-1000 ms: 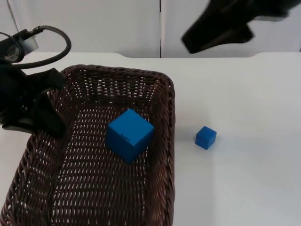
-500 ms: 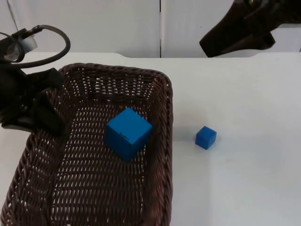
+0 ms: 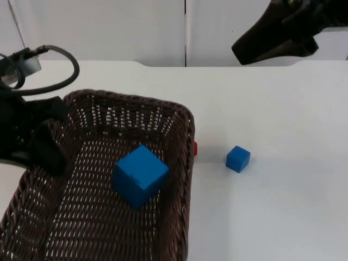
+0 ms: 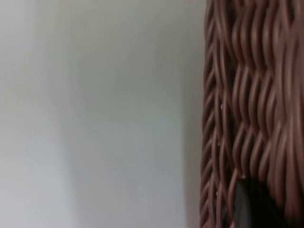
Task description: Pick up the basket with the left hand and place the largest block into the basket with the right hand.
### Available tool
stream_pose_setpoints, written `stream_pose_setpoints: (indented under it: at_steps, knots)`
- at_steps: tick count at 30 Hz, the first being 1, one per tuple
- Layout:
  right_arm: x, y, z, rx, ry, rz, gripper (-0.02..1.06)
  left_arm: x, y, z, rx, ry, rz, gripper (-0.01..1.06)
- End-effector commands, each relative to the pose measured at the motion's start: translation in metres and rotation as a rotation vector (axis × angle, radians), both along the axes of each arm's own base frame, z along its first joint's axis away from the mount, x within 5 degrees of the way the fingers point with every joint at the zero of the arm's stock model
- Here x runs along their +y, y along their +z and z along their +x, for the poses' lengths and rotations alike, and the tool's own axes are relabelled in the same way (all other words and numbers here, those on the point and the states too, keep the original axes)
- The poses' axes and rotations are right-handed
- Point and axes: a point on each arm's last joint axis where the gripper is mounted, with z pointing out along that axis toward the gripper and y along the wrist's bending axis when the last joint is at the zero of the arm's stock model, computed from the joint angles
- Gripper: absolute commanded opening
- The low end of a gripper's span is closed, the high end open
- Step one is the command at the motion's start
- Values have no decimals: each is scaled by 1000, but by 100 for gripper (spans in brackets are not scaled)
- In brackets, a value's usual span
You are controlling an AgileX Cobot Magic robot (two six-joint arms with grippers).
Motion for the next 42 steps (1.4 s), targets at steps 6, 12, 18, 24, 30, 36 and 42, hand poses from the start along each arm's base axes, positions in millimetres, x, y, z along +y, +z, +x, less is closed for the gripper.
stream_pose_setpoints:
  at_steps: [6,12,18,24,30,36,42]
  knots:
    - [-3,2,-1,-17,-5,-3,70,1,-7,-11,48,5,2,4]
    - [-3,2,0,-26,-11,1,70,3,-30,-20,112,32,31,4]
    - [-3,2,0,-29,-13,2,70,5,-50,-19,161,41,51,6]
    - [-3,2,0,-29,-13,2,70,6,-52,-17,147,51,63,38]
    - [-4,2,1,-36,-10,-9,70,5,-52,-18,166,43,51,80]
    - [-4,2,1,-42,-6,-19,70,5,-44,-17,122,51,56,84]
    - [-4,2,1,-43,-7,-19,70,7,-22,-14,11,68,70,84]
